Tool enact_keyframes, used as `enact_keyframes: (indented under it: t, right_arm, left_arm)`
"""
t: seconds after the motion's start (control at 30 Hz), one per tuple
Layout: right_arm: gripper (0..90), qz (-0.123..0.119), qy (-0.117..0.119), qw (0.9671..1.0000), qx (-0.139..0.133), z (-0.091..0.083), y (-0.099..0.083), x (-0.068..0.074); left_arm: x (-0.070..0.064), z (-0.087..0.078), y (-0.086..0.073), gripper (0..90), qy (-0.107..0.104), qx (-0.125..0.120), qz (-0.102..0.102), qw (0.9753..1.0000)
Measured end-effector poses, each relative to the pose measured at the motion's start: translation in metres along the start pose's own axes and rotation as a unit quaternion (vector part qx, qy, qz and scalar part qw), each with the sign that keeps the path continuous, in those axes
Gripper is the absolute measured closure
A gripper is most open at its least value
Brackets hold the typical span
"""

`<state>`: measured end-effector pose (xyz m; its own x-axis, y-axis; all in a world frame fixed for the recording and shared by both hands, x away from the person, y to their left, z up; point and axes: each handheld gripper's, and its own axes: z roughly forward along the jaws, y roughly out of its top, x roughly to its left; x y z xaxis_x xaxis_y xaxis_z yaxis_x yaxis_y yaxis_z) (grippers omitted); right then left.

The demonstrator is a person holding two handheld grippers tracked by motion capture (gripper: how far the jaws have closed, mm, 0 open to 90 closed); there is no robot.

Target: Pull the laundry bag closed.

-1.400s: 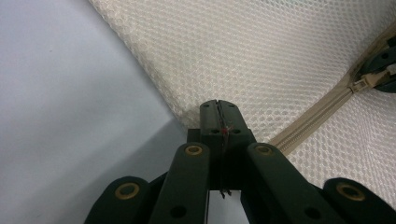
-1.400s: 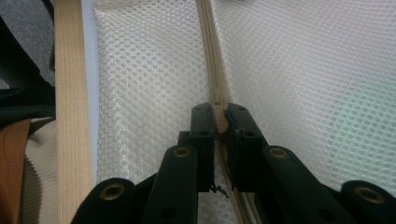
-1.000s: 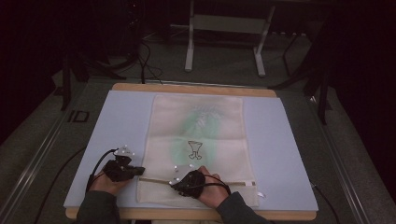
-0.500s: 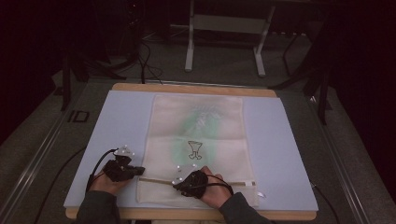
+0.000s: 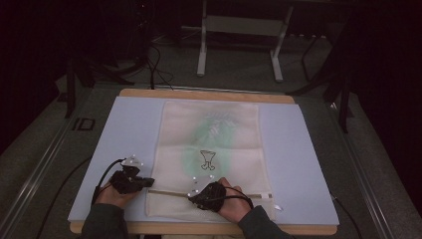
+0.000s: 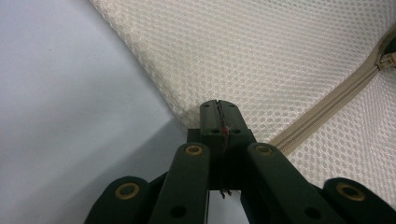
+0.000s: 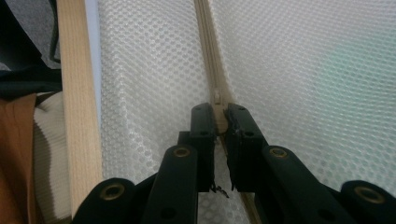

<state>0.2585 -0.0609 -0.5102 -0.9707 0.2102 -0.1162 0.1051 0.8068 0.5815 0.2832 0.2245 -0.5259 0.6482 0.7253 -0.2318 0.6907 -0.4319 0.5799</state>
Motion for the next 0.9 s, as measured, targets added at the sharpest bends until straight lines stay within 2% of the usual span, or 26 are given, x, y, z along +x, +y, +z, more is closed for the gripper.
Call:
enact_keyframes:
  t: [0.9]
  right_arm:
    - [82.3, 0.011, -0.007, 0.9999, 0.008, -0.011, -0.014, -0.003]
  left_arm:
    - [0.000, 0.000, 0.000, 89.8, 0.000, 0.000, 0.001, 1.0000]
